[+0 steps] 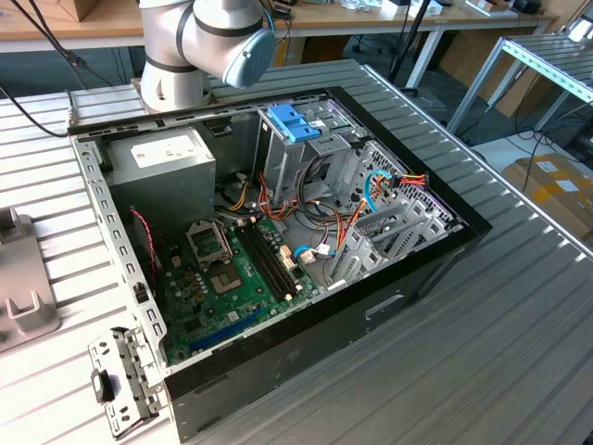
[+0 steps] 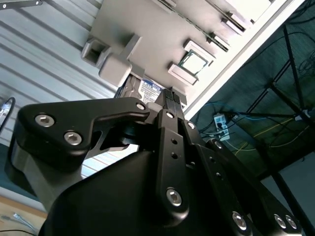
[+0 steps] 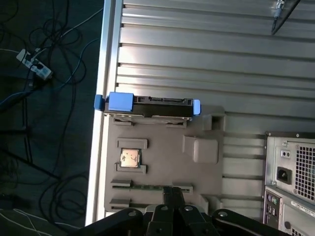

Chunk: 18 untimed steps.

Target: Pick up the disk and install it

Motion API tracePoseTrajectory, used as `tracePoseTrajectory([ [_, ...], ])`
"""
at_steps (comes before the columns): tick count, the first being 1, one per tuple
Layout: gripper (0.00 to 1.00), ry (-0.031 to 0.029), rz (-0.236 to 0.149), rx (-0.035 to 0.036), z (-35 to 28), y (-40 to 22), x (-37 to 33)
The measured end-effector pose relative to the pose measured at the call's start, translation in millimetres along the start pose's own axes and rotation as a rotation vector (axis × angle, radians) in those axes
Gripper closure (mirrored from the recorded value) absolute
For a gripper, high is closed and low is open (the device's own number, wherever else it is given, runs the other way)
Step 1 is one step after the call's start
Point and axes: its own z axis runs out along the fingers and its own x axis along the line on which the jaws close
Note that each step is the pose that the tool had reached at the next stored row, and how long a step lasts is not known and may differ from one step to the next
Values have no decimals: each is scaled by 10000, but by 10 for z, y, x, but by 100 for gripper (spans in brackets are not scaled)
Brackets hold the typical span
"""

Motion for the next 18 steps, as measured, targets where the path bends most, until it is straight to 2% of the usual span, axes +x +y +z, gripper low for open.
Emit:
tracePoseTrajectory([
  [5,89,15,-348,-9,0,0,0],
  [9,89,41,-929,-22,0,0,0],
  [18,89,71,-1602,-39,0,0,0],
])
